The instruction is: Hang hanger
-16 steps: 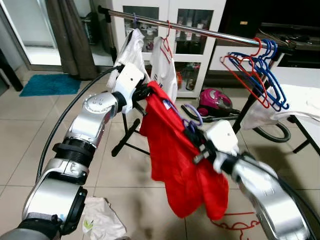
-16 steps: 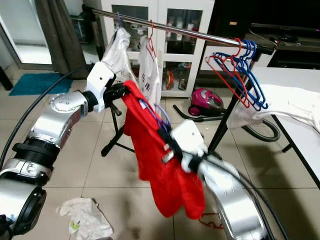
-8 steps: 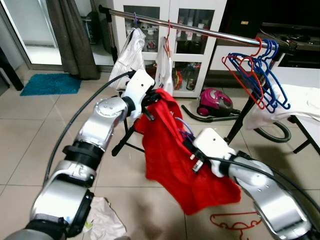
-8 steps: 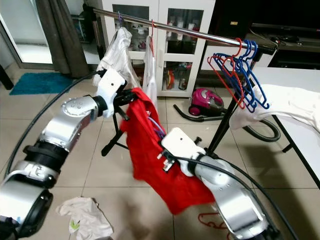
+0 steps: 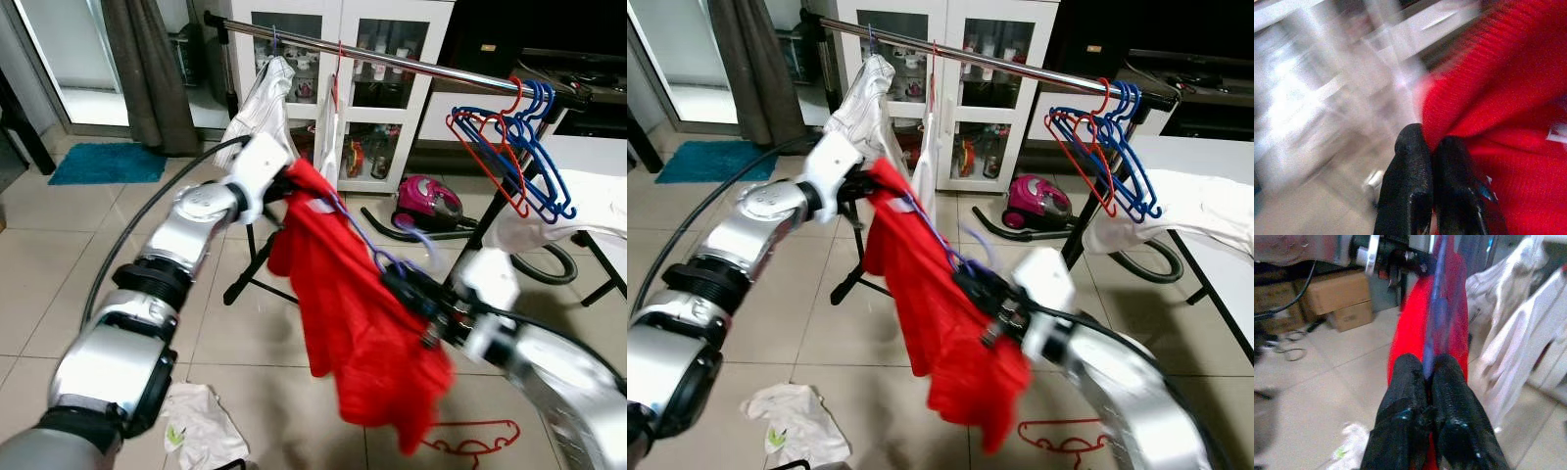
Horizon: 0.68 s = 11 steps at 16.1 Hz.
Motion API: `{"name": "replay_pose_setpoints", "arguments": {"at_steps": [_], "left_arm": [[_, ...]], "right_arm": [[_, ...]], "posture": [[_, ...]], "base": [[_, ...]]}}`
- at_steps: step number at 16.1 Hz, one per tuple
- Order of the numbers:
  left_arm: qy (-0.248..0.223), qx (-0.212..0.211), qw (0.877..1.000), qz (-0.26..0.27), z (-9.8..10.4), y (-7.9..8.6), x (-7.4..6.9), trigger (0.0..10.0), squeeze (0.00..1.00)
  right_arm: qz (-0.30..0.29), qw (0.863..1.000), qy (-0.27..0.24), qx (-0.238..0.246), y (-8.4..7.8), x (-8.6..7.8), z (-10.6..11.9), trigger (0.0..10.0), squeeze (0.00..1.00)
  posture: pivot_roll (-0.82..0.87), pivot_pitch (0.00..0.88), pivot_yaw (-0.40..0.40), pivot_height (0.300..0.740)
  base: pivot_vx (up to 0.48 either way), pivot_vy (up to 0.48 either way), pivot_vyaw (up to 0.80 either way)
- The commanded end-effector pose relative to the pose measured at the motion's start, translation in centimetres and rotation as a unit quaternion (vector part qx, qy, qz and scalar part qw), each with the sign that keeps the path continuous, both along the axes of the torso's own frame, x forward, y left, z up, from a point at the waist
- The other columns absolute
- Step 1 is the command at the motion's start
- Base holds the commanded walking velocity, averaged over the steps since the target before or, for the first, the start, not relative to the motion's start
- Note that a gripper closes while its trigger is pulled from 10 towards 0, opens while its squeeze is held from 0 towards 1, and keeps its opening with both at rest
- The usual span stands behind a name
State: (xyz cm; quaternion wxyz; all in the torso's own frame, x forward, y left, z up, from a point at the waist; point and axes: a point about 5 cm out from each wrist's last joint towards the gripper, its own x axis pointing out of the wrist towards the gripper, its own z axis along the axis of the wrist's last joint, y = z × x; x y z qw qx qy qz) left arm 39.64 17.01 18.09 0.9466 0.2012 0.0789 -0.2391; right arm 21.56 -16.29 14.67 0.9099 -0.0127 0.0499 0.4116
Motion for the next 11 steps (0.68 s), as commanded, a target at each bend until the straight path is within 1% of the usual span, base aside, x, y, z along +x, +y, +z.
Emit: {"name": "replay_pose_setpoints", "arguments": {"at_steps": [1, 2, 3, 4, 5, 6, 7, 8, 9, 10, 11], "left_arm": [[-0.032, -0.019, 0.991, 0.128, 2.1, 5.1, 0.3, 0.0, 0.00], [-0.035, -0.036, 0.988, 0.143, 1.9, 5.4, 0.3, 0.0, 0.00], [-0.046, -0.058, 0.989, 0.130, 2.4, 4.8, 0.5, 0.0, 0.00], [-0.056, -0.073, 0.991, 0.102, 3.2, 3.9, 0.6, 0.0, 0.00], [-0.058, -0.084, 0.992, 0.078, 4.0, 3.1, 0.9, 0.0, 0.00], [-0.057, -0.088, 0.991, 0.078, 4.2, 2.9, 1.0, 0.0, 0.00], [-0.052, -0.073, 0.992, 0.084, 3.8, 3.0, 1.0, 0.0, 0.00], [-0.041, -0.059, 0.994, 0.087, 2.9, 3.1, 0.8, 0.0, 0.00], [-0.030, -0.062, 0.994, 0.082, 2.0, 2.9, 0.6, 0.0, 0.00], [-0.016, -0.070, 0.996, 0.058, 0.7, 2.1, 0.0, 0.0, 0.00], [-0.007, -0.083, 0.996, 0.023, -0.2, 0.9, -0.6, 0.0, 0.00]], "right_arm": [[0.018, 1.000, -0.002, 0.016, -0.6, -0.8, 0.7, 10.0, 0.00], [0.055, 0.998, 0.020, 0.001, -0.2, -1.4, 0.3, 10.0, 0.00], [0.070, 0.992, 0.040, -0.096, 0.0, -1.7, -1.4, 10.0, 0.00], [0.044, 0.989, 0.045, -0.136, -0.2, -1.1, -2.3, 10.0, 0.00], [0.020, 0.994, 0.023, -0.110, 0.3, -0.2, -2.0, 10.0, 0.00], [0.005, 0.996, 0.013, -0.084, 0.5, 0.2, -1.6, 10.0, 0.00], [-0.038, 0.999, -0.006, -0.024, 0.7, 1.1, -0.5, 10.0, 0.00], [-0.077, 0.996, -0.019, 0.029, 0.8, 1.9, 0.5, 10.0, 0.00], [-0.107, 0.990, -0.032, 0.081, 0.9, 2.4, 1.7, 10.0, 0.00], [-0.140, 0.976, -0.041, 0.164, 1.2, 3.2, 3.1, 10.0, 0.00], [-0.152, 0.960, -0.039, 0.233, 1.6, 3.6, 4.1, 10.0, 0.00]], "posture": [[0.06, 0.000, -0.025, 0.740], [0.06, 0.000, -0.028, 0.740], [0.06, 0.000, -0.033, 0.740], [0.06, 0.000, -0.037, 0.740], [0.07, 0.000, -0.041, 0.740], [0.07, 0.000, -0.041, 0.740], [0.07, 0.000, -0.037, 0.740], [0.06, 0.000, -0.029, 0.740], [0.06, 0.000, -0.024, 0.740], [0.06, 0.000, -0.023, 0.740], [0.06, 0.000, -0.024, 0.740]], "base": [[0.000, 0.000, 0.00], [0.000, 0.000, 0.00], [0.000, 0.000, 0.00], [0.000, 0.000, 0.00], [0.000, 0.000, 0.00], [0.000, 0.000, 0.00], [0.000, 0.000, 0.00], [0.000, 0.000, 0.00], [0.000, 0.000, 0.00], [0.000, 0.000, 0.00], [0.000, 0.000, 0.00]]}}
